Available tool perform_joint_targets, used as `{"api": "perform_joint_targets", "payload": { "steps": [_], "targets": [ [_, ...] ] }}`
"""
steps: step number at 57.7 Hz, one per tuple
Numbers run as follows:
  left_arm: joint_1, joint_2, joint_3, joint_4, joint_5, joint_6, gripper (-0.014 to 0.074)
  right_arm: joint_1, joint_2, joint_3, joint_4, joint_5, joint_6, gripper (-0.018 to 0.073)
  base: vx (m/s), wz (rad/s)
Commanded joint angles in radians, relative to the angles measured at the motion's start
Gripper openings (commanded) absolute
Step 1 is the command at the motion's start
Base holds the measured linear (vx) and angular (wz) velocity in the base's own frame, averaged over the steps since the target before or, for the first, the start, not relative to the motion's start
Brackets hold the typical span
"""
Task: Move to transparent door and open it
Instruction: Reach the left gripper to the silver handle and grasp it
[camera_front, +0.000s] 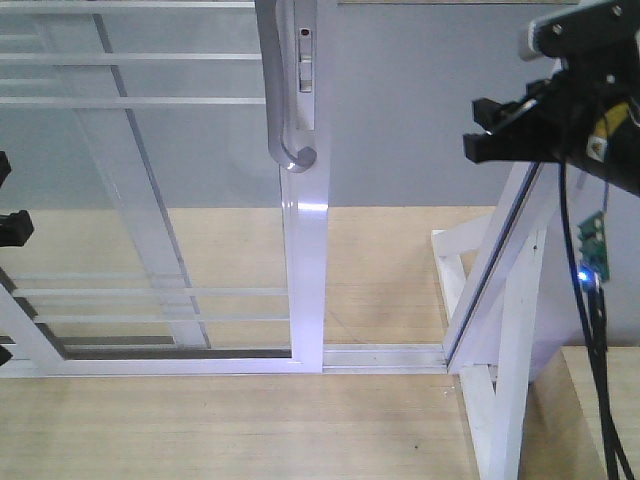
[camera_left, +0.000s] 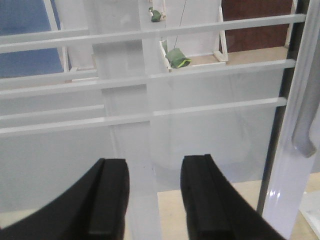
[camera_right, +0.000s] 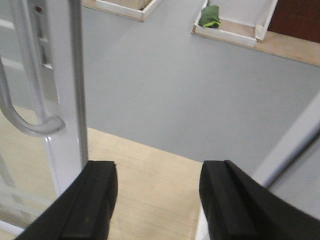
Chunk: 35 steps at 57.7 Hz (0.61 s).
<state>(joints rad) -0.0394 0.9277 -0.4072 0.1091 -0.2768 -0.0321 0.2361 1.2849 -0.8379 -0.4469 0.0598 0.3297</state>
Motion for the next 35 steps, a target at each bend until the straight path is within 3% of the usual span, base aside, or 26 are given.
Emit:
{"api": "perform_joint_targets", "payload": {
  "steps": [1, 18, 35],
  "targets": [
    [-0.027, 0.023, -0.034, 0.023, -0.134, -0.006, 0.0398, -0.035, -0.116, 0.045, 0.007, -0.045, 0.004, 0.0438, 0.0, 0.0],
    [-0.132, 0.153, -0.049, 0.042, -0.258, -0.013, 0.0398, -0.068, -0.374, 0.14, 0.008, 0.206, -0.005, 0.0438, 0.0, 0.0],
    [-0.205, 0.37, -0.263, 0.043, -0.262, -0.012, 0.0398, -0.068, -0.443, 0.14, 0.006, 0.283, -0.012, 0.0438, 0.0, 0.0]
  ]
}}
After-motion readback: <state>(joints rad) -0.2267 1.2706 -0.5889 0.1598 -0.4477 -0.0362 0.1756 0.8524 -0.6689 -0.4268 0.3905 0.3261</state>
